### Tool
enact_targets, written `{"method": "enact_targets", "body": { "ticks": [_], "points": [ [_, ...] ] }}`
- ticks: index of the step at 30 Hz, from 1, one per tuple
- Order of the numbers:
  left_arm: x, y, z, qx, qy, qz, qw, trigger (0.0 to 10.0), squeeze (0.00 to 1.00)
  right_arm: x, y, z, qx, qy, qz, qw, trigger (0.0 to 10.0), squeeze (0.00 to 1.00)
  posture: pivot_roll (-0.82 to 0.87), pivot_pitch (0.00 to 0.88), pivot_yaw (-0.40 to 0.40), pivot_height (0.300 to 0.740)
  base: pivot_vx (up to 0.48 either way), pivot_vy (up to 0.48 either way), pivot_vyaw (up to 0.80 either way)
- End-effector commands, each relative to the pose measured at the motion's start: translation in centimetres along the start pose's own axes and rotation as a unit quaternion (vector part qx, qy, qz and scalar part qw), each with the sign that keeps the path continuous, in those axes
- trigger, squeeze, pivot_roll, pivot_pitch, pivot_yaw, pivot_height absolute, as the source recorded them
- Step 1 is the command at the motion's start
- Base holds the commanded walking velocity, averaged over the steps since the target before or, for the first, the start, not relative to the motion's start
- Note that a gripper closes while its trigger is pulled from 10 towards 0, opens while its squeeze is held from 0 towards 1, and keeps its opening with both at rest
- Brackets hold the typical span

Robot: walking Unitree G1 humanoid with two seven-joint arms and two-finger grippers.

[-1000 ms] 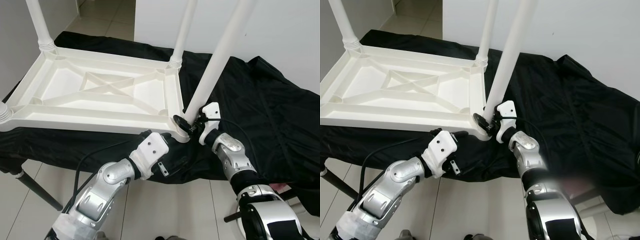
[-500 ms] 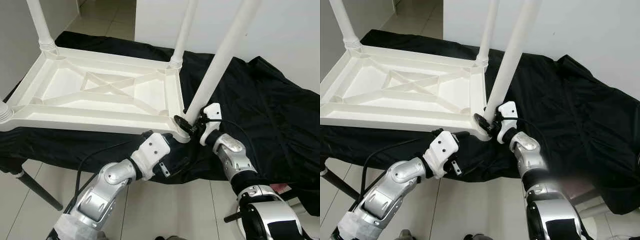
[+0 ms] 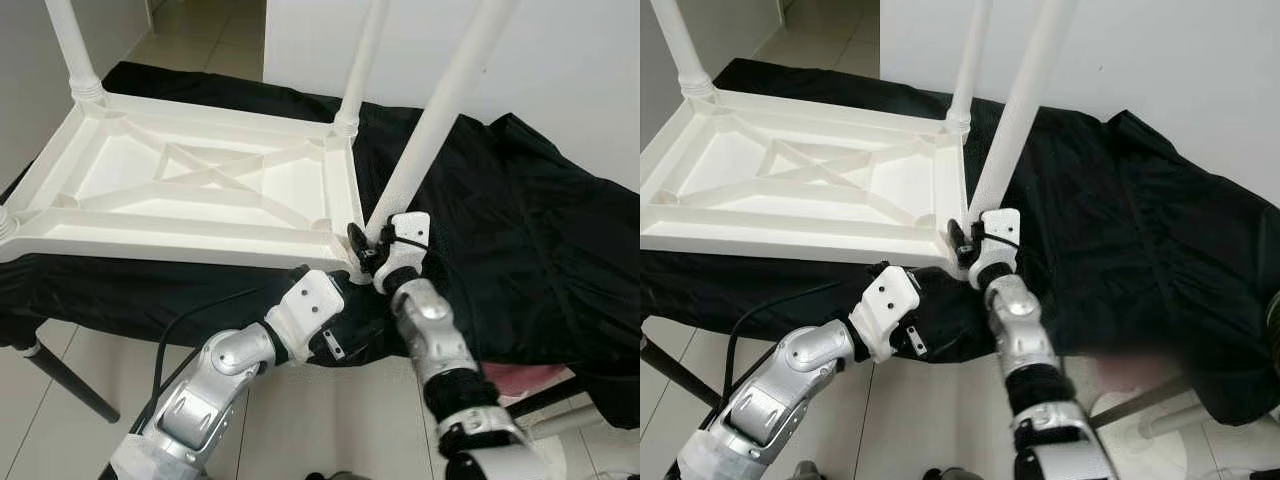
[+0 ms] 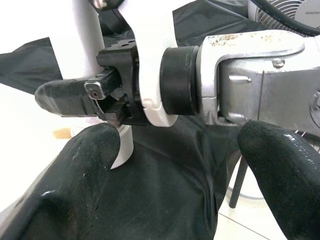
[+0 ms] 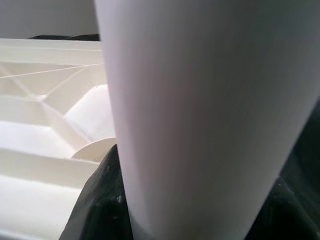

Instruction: Building children table

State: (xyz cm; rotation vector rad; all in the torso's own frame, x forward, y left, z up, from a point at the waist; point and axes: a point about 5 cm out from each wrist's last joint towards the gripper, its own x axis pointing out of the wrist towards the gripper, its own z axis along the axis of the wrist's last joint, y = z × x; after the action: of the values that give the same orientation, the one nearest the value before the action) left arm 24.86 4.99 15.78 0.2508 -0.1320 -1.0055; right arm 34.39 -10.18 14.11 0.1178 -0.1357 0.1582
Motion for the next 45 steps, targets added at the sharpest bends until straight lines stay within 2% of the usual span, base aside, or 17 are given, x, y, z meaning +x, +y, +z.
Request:
{"method": "enact_targets", "body": {
  "ticks": [1,3,4,6,11,12,16,21,24,27,28,33,35,40,45],
  "points": [
    [0.0,-0.6,-0.3,-0.001,0.009,-0.011,1.000,10.0,0.00,-0.9,-1.1,-1.9,0.005,0.043,-0.044,0.998,10.0,0.00,0.10,0.105,-0.150,0.740,0.000,0.000,0.00],
    [0.1,-0.6,-0.3,-0.002,0.008,-0.012,1.000,10.0,0.00,-1.0,0.4,-2.1,0.019,0.048,-0.082,0.995,10.0,0.00,0.11,0.095,-0.154,0.740,0.000,0.000,0.00],
    [0.1,-0.6,-0.3,-0.002,0.008,-0.012,1.000,10.0,0.00,-1.0,0.4,-2.1,0.019,0.048,-0.082,0.995,10.0,0.00,0.11,0.095,-0.154,0.740,0.000,0.000,0.00],
    [0.2,-0.8,-0.3,-0.005,0.008,-0.014,1.000,10.0,0.00,-1.3,1.5,-1.5,0.025,0.045,-0.081,0.995,10.0,0.00,0.11,0.093,-0.152,0.740,0.000,0.000,0.00],
    [0.1,-0.8,-0.3,-0.005,0.009,-0.015,1.000,10.0,0.00,-1.5,1.2,-1.3,0.031,0.042,-0.080,0.995,10.0,0.00,0.11,0.089,-0.153,0.740,0.000,0.000,0.00],
    [0.1,-0.8,-0.3,-0.005,0.009,-0.014,1.000,10.0,0.00,-1.5,1.2,-1.3,0.040,0.040,-0.072,0.996,10.0,1.00,0.11,0.090,-0.154,0.740,0.000,0.000,0.00],
    [0.1,-0.7,-0.3,-0.005,0.009,-0.012,1.000,10.0,0.00,-1.6,1.3,-1.2,0.049,0.038,-0.064,0.996,10.0,1.00,0.11,0.089,-0.156,0.740,0.000,0.000,0.00],
    [0.1,-0.8,-0.3,-0.006,0.009,-0.011,1.000,10.0,0.00,-1.6,1.2,-0.9,0.038,0.031,-0.061,0.997,10.0,1.00,0.11,0.089,-0.156,0.740,0.000,0.000,0.00],
    [0.1,-0.8,-0.3,-0.006,0.009,-0.010,1.000,10.0,0.00,-1.7,0.8,-0.9,0.034,0.030,-0.060,0.997,10.0,1.00,0.11,0.090,-0.158,0.740,0.000,0.000,0.00],
    [0.1,-0.9,-0.3,-0.007,0.009,-0.009,1.000,10.0,0.00,-1.9,0.0,-0.8,0.012,0.024,-0.041,0.999,10.0,1.00,0.11,0.090,-0.158,0.740,0.000,0.000,0.00],
    [0.0,-0.9,-0.4,-0.008,0.009,-0.009,1.000,10.0,0.00,-2.0,-0.1,-0.8,0.011,0.019,-0.033,0.999,10.0,0.00,0.11,0.090,-0.158,0.740,0.000,0.000,0.00],
    [0.0,-0.8,-0.4,-0.011,0.007,-0.003,1.000,10.0,0.00,-2.4,-0.3,-0.7,0.008,0.004,-0.015,1.000,10.0,0.00,0.10,0.091,-0.156,0.740,0.000,0.000,0.00],
    [0.1,-0.4,-0.6,-0.015,0.005,0.014,1.000,10.0,0.00,-2.9,-0.2,-0.7,0.002,-0.015,0.008,1.000,10.0,0.00,0.09,0.099,-0.151,0.740,0.000,0.000,0.00],
    [0.0,0.2,-0.7,-0.022,-0.007,0.041,0.999,10.0,0.00,-3.7,-0.5,-0.7,-0.005,-0.040,0.024,0.999,10.0,0.00,0.09,0.106,-0.148,0.740,0.000,0.000,0.00],
    [-0.1,0.4,-0.6,-0.030,-0.013,0.047,0.998,10.0,0.00,-3.6,-0.9,-0.3,-0.009,-0.049,0.045,0.998,10.0,0.00,0.08,0.106,-0.146,0.740,0.000,0.000,0.00]
  ]
}}
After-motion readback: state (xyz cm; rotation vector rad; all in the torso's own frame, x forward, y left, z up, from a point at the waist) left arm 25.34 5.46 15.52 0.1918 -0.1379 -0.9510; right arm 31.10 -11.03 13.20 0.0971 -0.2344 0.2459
